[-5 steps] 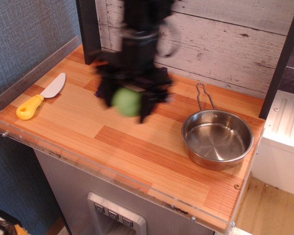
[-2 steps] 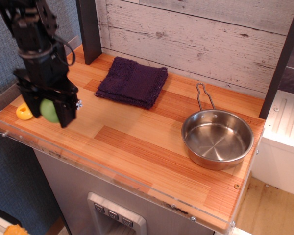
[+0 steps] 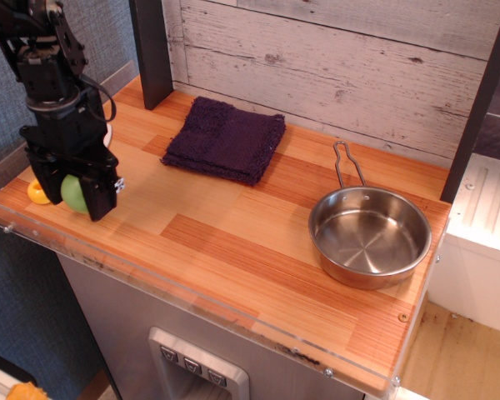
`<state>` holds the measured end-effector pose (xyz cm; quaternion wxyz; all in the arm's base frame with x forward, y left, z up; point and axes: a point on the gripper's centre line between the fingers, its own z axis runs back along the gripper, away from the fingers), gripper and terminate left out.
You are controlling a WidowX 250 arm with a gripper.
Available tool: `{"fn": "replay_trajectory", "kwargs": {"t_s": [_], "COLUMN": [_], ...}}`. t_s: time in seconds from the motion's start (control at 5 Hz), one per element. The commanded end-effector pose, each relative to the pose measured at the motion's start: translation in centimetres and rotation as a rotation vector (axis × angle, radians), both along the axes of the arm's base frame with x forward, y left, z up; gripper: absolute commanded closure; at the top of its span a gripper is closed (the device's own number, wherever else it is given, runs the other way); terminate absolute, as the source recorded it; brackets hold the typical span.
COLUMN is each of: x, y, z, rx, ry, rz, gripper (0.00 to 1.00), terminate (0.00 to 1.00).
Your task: Put the pear next to the knife.
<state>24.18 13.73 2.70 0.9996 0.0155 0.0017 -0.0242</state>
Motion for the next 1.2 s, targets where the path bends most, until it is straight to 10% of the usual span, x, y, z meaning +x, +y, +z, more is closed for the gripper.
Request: {"fn": "replay_trajectory", "kwargs": {"t_s": [0.0, 0.4, 0.8, 1.0], "x": [-0.8, -0.8, -0.1, 0.7], "y": [0.3, 0.1, -2.4, -3.8], "z": [0.8, 2.3, 9.0, 10.4], "rx": [0.024, 0.033, 0.035, -0.005], "ry": [0.003, -0.009, -0.11, -0.039], "rz": [0.005, 0.015, -0.002, 0.039], "gripper": [0.0, 0.0, 0.0, 0.0], "terminate": [0.0, 0.0, 0.0, 0.0]}}
